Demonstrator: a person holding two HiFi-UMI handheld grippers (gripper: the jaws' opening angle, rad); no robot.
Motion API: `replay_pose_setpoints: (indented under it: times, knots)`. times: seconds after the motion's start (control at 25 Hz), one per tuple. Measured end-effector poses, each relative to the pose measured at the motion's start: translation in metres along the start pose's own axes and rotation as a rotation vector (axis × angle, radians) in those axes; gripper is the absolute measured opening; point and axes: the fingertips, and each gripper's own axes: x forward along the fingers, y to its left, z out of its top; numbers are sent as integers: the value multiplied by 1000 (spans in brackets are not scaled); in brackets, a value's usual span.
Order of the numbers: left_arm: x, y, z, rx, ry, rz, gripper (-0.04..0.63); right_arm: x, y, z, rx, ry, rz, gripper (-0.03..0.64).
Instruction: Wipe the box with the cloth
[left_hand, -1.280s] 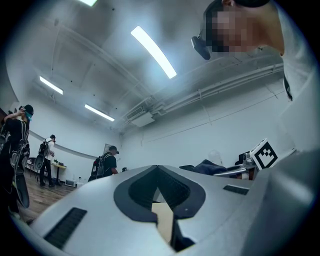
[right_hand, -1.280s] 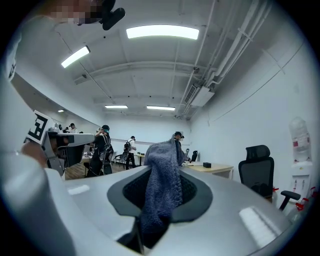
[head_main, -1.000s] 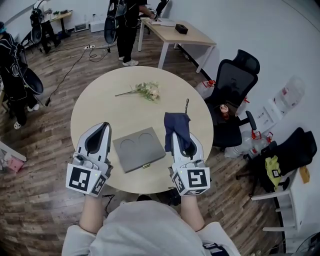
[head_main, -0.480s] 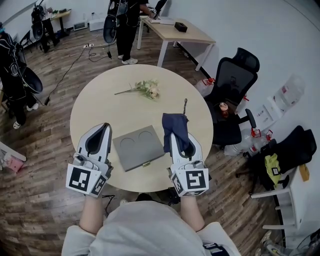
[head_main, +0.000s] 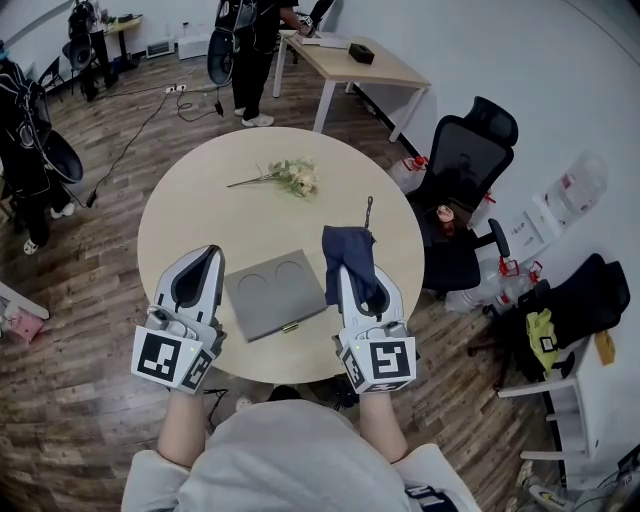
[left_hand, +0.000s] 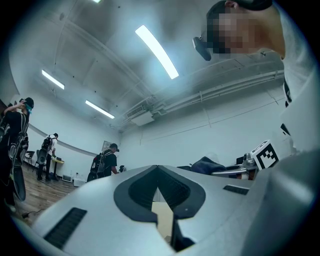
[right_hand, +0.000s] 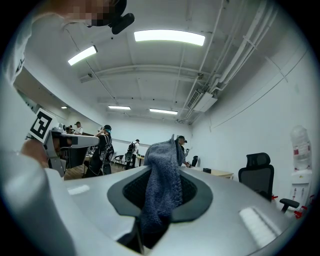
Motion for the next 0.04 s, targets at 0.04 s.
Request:
replay_pose_setpoints:
  times: [0.04]
  knots:
    - [0, 0, 0, 0, -1, 1, 8, 0, 0, 0, 0, -1, 0, 89]
